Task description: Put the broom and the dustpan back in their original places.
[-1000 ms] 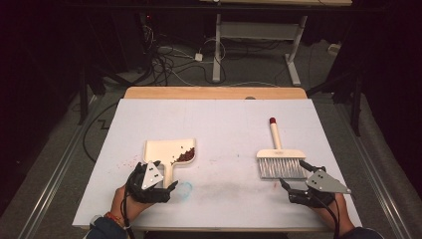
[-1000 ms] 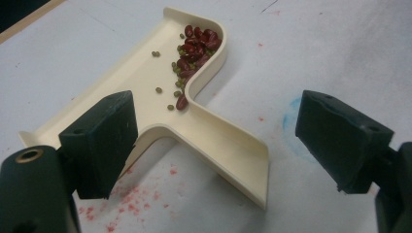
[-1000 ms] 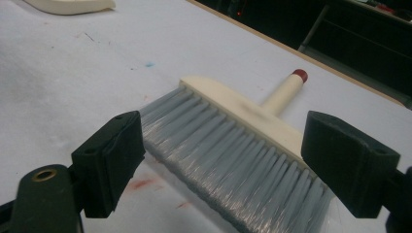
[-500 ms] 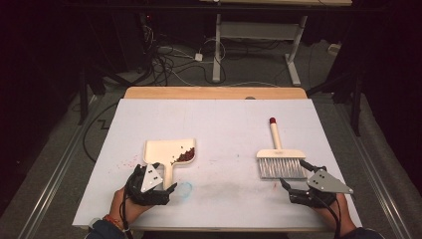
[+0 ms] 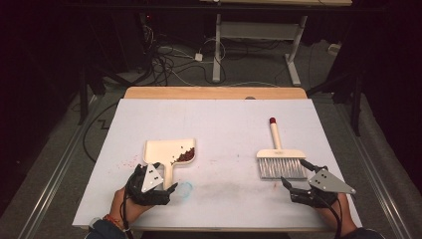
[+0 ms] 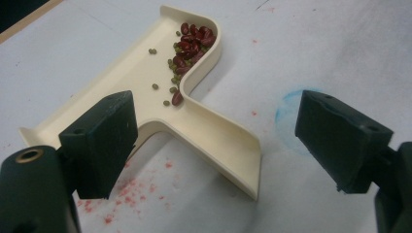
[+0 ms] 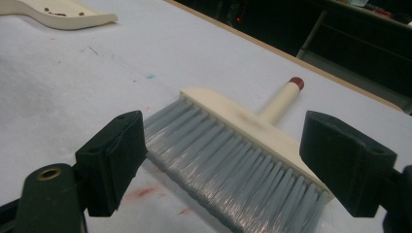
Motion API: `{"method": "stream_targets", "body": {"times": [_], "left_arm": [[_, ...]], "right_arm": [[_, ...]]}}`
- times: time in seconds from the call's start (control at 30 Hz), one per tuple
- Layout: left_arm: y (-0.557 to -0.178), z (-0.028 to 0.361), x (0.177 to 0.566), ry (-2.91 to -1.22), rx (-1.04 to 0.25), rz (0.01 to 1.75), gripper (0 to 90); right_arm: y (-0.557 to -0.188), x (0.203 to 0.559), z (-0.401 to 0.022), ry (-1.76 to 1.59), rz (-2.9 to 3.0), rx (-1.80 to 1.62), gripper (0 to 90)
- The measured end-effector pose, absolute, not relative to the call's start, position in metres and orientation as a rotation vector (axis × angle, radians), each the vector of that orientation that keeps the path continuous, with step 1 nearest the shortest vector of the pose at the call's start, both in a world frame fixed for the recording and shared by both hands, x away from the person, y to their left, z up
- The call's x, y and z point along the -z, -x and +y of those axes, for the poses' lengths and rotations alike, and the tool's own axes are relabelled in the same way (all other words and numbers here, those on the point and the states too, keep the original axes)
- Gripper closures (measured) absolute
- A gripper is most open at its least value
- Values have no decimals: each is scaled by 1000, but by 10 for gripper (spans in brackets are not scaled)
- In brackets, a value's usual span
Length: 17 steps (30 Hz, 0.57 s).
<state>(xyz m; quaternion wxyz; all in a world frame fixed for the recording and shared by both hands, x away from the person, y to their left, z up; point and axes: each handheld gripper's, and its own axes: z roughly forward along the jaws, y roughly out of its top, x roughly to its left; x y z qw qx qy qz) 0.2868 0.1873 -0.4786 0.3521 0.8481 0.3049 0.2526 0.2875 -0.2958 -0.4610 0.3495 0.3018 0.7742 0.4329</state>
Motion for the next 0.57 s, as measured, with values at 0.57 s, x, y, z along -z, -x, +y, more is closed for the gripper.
{"method": "stream_targets", "body": {"times": [0.57], "left_arm": [[-288, 188, 478, -2197, -668, 804, 152]], "right_arm": [[-289, 460, -297, -787, 2001, -1142, 214]]}}
